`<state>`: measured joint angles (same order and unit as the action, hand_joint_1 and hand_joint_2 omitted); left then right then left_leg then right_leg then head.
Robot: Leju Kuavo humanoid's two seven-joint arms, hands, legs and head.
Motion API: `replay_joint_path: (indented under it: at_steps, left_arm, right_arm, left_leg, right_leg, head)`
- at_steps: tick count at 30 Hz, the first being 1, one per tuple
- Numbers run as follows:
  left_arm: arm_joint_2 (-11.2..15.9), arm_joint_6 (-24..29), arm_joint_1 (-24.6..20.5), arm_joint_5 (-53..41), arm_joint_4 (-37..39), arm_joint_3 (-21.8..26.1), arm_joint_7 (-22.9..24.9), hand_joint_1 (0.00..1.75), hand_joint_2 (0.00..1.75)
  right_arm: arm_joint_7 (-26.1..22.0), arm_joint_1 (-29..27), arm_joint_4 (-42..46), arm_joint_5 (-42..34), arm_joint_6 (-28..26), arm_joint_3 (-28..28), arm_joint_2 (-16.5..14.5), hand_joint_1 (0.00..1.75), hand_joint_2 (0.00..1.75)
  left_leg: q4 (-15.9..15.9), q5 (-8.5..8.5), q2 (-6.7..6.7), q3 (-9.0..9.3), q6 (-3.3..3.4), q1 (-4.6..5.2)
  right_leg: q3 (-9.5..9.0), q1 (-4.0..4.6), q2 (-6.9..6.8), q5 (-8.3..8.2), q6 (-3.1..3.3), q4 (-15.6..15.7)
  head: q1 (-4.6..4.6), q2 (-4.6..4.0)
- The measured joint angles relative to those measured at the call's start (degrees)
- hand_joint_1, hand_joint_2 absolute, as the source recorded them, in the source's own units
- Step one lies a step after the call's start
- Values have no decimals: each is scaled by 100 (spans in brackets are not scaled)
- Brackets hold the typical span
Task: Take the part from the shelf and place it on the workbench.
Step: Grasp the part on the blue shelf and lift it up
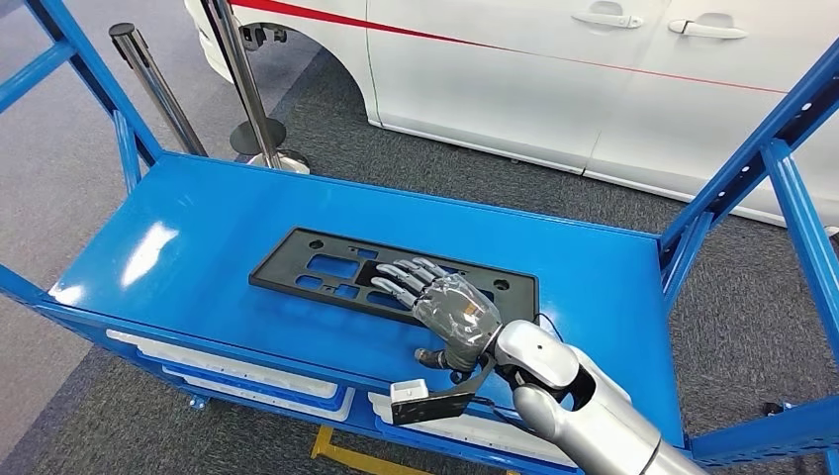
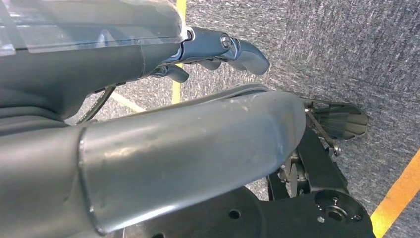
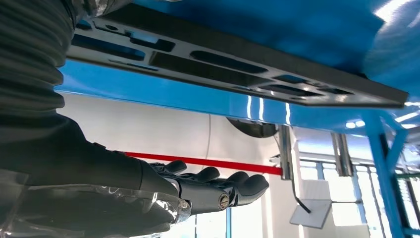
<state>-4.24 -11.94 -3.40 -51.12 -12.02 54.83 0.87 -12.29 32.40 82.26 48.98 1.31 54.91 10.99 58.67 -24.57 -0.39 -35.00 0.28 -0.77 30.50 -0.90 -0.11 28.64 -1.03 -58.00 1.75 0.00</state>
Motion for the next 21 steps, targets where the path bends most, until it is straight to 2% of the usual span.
replay_joint_path:
  at_steps: [21]
  left_arm:
    - [0,-44,-26,-190,0,1,-60,0,0]
  right_arm:
    - [199,329,-1980,373,-278,132,-941,0,175]
  left_leg:
    - [-1,2,2,2,-3,0]
  right_leg:
    - [1,0,1,1,1,-5]
  head:
    - [0,0]
